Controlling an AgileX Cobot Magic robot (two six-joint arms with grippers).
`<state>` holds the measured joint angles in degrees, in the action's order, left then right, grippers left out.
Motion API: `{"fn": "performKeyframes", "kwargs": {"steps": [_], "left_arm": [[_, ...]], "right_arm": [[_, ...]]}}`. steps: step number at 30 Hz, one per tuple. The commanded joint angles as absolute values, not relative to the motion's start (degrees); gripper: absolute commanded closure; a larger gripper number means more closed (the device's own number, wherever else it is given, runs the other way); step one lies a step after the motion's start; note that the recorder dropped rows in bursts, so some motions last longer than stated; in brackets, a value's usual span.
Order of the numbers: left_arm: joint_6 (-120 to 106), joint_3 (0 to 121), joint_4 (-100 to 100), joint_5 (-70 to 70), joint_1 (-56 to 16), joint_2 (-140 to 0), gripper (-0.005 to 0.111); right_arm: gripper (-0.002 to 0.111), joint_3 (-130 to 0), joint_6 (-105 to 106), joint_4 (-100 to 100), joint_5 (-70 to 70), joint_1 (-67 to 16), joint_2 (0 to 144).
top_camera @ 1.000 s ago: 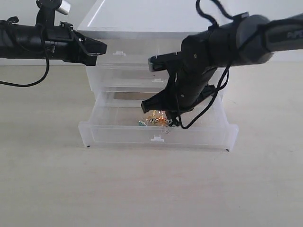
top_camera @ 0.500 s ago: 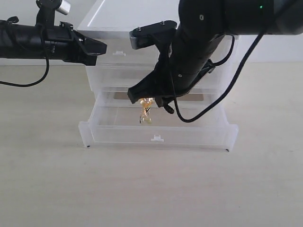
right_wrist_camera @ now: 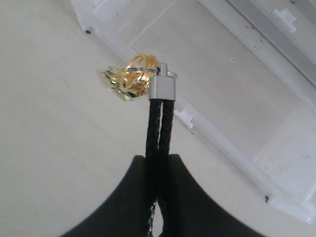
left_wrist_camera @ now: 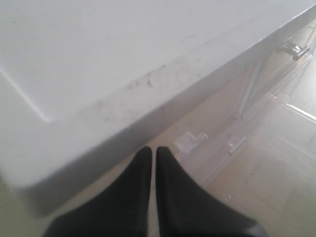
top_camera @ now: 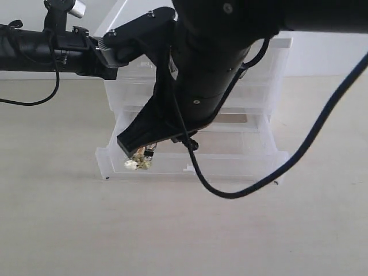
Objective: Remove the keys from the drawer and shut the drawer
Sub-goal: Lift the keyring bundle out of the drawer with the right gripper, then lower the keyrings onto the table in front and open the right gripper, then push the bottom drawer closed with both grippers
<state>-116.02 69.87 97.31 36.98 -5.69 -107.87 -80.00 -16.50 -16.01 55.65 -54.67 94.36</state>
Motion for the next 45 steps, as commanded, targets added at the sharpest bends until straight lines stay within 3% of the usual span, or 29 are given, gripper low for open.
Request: {"fn": "performKeyframes", "kwargs": {"steps": [1,11,14,19,21,23,25,33,37,45], "left_arm": [[-115.42,70.56,99.95,34.48,-5.25,-108.35,0.103],[-115.42,70.56,99.95,34.48,-5.25,-108.35,0.103],[-115.42,70.56,99.95,34.48,-5.25,-108.35,0.103],[-115.53,70.56,99.95,34.48,-5.25,-108.35,0.103],[-115.36,70.56,99.95,34.48,-5.25,-108.35,0.103],[-115.23,70.56,99.95,34.96,-5.25,-108.35,0.103],[-115.23,70.56,99.95,37.18,-5.25,-108.35,0.103],[-115.58,70.93,99.95,40.57,-5.25,-108.11,0.103],[-105.66,70.83,90.23,40.74,-5.25,-105.74,0.103],[-96.78,56.26,87.73,41.98,-5.25,-95.90,0.103]], "right_arm": [[0.109,-77.78,-19.15,-18.32,58.01,-56.01,93.84],[0.105,-63.60,-21.48,-19.36,45.11,-55.89,93.84],[0.092,-61.73,-21.99,-19.36,43.99,-55.89,93.84],[0.055,-60.64,-28.52,-25.00,44.66,-55.89,93.84],[0.060,-60.64,-34.16,-28.77,47.14,-55.89,93.84],[0.080,-60.64,-35.80,-32.33,51.03,-55.89,93.84],[0.108,-60.64,-35.39,-33.23,53.68,-55.89,93.84],[0.109,-60.64,-37.20,-36.45,55.04,-55.89,93.84],[0.109,-60.64,-38.73,-39.61,57.89,-55.89,93.84],[0.109,-60.64,-39.14,-40.29,59.62,-55.89,93.84]]}}
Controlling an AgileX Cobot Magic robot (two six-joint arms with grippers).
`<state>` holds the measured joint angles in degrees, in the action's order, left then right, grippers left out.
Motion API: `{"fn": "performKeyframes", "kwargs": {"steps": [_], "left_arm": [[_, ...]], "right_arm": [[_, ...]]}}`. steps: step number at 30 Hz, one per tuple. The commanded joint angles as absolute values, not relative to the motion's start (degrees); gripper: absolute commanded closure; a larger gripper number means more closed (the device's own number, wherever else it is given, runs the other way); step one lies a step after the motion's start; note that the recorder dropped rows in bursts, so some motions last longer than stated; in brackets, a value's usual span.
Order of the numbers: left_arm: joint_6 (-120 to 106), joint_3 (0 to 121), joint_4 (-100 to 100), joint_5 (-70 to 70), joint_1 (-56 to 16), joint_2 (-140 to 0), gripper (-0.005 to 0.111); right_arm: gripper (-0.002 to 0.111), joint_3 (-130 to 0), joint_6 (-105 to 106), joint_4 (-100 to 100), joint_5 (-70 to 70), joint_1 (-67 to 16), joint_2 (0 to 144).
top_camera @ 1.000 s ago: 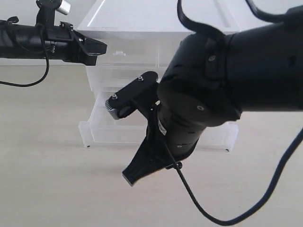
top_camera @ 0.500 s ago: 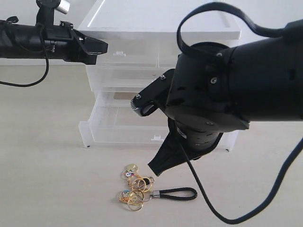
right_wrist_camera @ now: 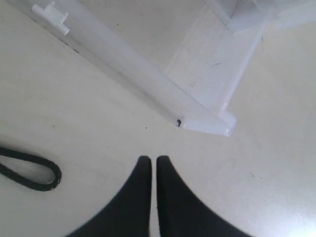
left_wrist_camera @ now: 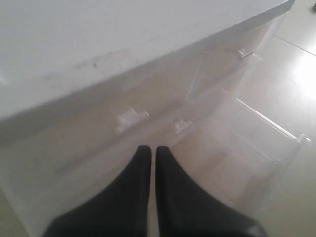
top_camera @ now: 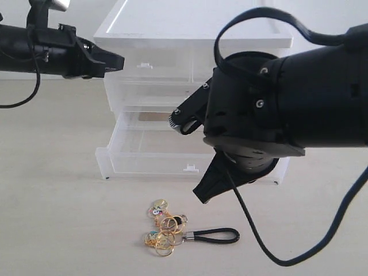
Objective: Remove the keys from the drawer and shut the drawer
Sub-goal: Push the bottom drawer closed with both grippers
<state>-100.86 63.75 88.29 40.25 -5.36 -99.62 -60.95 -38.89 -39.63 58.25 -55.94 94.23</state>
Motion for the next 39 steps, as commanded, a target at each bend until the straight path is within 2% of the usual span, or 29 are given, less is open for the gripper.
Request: {"fn": "performKeyframes", "kwargs": {"steps": [1,4,7,14,19,27,35,39], "left_arm": [[-96.78,53.27,88.30,41.88,-5.25,-94.36,0.103],[-97.61,40.41,97.14,38.81,-6.10,-86.76,0.103],[-101.72,33.11,99.95,33.96,-9.54,-82.09,0.103],[-99.96,27.08,99.95,20.37,-21.40,-81.28,0.103],[-96.24,29.71,99.95,18.66,-22.60,-87.11,0.103],[-95.94,38.67,99.95,17.47,-22.60,-100.55,0.103],[-97.46,48.38,99.95,11.31,-22.60,-106.43,0.103],[-98.80,51.96,99.95,8.59,-22.60,-108.87,0.103]], "right_arm": [[0.109,-60.29,-39.14,-40.29,59.77,-55.89,93.73],[0.109,-51.10,-44.54,-40.19,48.94,-54.92,89.13],[0.109,-42.23,-50.42,-40.72,37.84,-51.70,84.56],[0.109,-32.12,-54.77,-38.27,8.03,-37.82,80.58],[0.109,-32.09,-54.16,-37.07,4.32,-31.09,83.26],[0.109,-32.19,-53.01,-37.07,0.55,-30.83,89.61],[0.109,-43.59,-51.04,-38.21,5.75,-30.83,98.79],[0.109,-46.47,-50.92,-38.78,5.75,-27.94,101.48]]}}
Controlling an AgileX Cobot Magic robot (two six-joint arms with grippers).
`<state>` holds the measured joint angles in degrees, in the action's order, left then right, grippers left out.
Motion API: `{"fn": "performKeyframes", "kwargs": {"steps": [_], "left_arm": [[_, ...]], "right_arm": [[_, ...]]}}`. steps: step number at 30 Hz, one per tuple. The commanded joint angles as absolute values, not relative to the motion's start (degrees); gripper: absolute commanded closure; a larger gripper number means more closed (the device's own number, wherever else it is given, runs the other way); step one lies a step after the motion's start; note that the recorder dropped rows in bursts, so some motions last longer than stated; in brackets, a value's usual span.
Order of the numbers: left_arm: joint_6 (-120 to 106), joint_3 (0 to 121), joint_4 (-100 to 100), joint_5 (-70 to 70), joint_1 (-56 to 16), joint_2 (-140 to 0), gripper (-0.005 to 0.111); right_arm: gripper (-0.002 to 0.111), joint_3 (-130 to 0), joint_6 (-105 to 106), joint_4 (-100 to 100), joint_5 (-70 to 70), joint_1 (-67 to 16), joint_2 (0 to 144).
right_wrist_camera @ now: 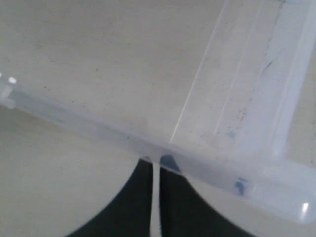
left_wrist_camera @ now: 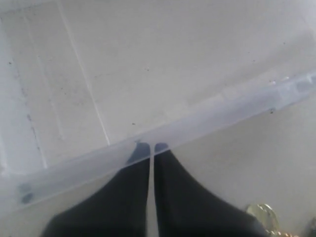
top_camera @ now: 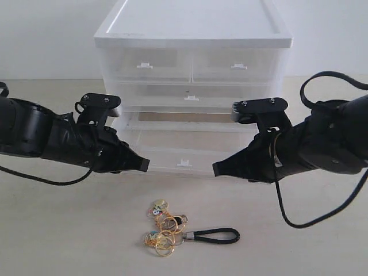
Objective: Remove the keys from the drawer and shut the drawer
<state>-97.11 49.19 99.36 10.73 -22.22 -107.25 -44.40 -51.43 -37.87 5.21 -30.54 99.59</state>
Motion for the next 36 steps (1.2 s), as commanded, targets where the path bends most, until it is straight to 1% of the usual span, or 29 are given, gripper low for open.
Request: {"fn": "performKeyframes", "kwargs": {"steps": [1,9,18,24,32,36], "left_arm": [[-99.41,52.70,99.95,8.45,-22.60,-109.39,0.103],[-102.80,58.20,99.95,8.74,-22.60,-112.94,0.103],[-104.60,64.25,99.95,7.32,-22.60,-116.08,0.103],[-108.07,68.33,99.95,4.83,-22.60,-118.58,0.103],[-111.26,71.99,99.95,3.49,-22.60,-119.38,0.103],[-109.48,70.43,99.95,4.57,-22.73,-119.13,0.103]], "right_arm": [[0.109,-46.87,-50.92,-38.78,5.64,-27.06,102.09],[0.109,-49.51,-49.44,-39.06,-0.45,-22.15,104.07],[0.109,-57.33,-46.18,-39.19,-1.00,-19.86,108.79],[0.109,-61.42,-44.20,-39.19,-1.12,-19.36,112.05],[0.109,-63.31,-41.67,-39.19,-1.94,-19.36,112.57],[0.109,-63.31,-41.08,-39.23,2.49,-19.94,112.57]]}}
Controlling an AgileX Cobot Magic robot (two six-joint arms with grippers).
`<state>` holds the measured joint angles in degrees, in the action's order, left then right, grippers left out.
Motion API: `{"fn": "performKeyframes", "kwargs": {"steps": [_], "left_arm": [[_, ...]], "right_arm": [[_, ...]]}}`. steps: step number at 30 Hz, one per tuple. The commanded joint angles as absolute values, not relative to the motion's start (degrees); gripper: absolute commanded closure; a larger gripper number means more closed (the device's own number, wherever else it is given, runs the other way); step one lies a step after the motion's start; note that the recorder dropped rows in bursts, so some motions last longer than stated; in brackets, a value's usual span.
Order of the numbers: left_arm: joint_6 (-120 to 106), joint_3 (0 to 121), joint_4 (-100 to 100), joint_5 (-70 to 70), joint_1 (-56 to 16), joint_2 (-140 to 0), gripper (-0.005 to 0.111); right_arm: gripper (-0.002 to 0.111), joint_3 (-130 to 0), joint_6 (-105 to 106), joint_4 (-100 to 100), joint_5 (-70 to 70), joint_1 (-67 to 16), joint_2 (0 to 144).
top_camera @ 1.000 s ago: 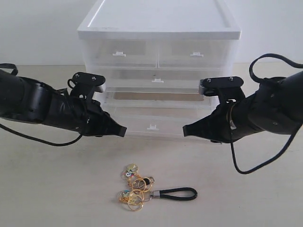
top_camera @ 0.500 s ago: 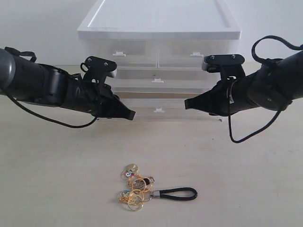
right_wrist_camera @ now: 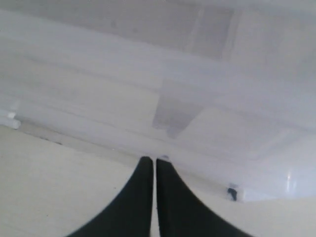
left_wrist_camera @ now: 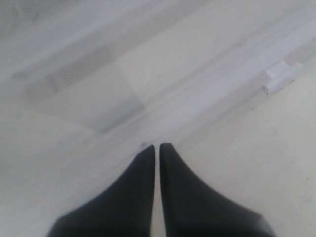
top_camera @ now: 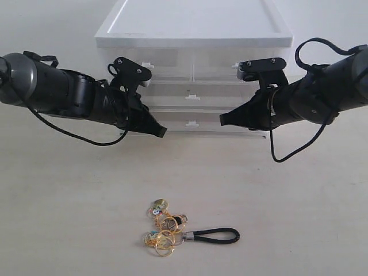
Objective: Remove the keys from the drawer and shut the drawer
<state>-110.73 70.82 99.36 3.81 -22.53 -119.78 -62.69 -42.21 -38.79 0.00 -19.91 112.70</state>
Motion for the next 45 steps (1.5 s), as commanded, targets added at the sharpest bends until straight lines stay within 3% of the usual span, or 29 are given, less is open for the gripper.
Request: {"fn": "performKeyframes", "kwargs": {"steps": [1,16,24,32,45], "left_arm": [[-109.04,69.50,99.95,5.13,-23.16,-118.71,0.103],[-108.64,52.08,99.95,-1.54,-34.94,-99.88,0.103],[-101.39,42.56,99.95,-13.69,-45.32,-81.95,0.103],[-100.45,39.55,99.95,-15.22,-45.90,-71.87,0.103],[-100.45,39.55,99.95,-15.22,-45.90,-70.02,0.103]], "right_arm": [[0.109,-63.31,-40.13,-39.23,4.33,-20.47,112.45],[0.109,-47.61,-41.08,-39.10,6.41,-29.25,93.50],[0.109,-30.98,-44.44,-39.10,-11.41,-29.84,75.46],[0.109,-25.33,-43.57,-39.02,-10.52,-29.84,64.77],[0.109,-25.33,-43.57,-39.02,-11.19,-29.84,63.55]]}}
